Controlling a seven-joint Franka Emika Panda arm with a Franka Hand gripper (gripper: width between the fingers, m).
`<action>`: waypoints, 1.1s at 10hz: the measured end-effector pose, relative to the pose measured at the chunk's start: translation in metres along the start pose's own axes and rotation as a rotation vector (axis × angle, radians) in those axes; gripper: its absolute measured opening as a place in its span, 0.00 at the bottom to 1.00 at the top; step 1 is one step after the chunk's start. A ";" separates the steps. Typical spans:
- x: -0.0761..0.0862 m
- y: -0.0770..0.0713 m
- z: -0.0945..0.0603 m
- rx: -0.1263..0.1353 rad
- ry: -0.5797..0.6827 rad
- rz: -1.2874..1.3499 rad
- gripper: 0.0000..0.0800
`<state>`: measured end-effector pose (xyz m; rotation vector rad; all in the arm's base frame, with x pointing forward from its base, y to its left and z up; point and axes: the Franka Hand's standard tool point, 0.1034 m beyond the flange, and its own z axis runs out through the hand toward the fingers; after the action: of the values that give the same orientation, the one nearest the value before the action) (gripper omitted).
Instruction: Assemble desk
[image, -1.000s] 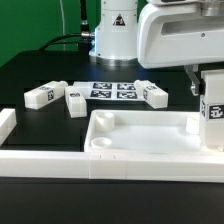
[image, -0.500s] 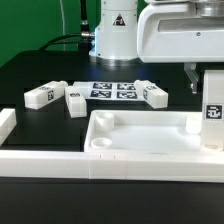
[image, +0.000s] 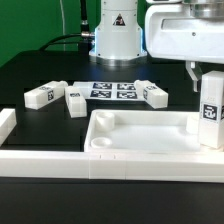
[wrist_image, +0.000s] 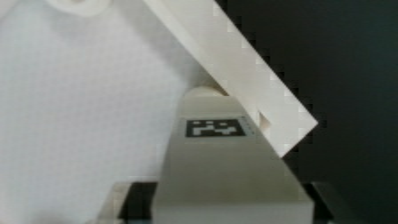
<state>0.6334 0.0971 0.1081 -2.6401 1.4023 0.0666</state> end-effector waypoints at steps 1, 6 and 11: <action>-0.001 -0.001 0.000 0.007 -0.011 0.111 0.36; -0.008 -0.001 0.000 -0.026 -0.025 0.099 0.67; -0.007 -0.003 0.001 -0.014 -0.026 -0.256 0.81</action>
Offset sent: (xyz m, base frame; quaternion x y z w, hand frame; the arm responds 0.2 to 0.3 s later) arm 0.0000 0.0000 0.0000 0.0000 0.0000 0.0000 1.0000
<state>0.6316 0.1044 0.1085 -2.7947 1.0484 0.0804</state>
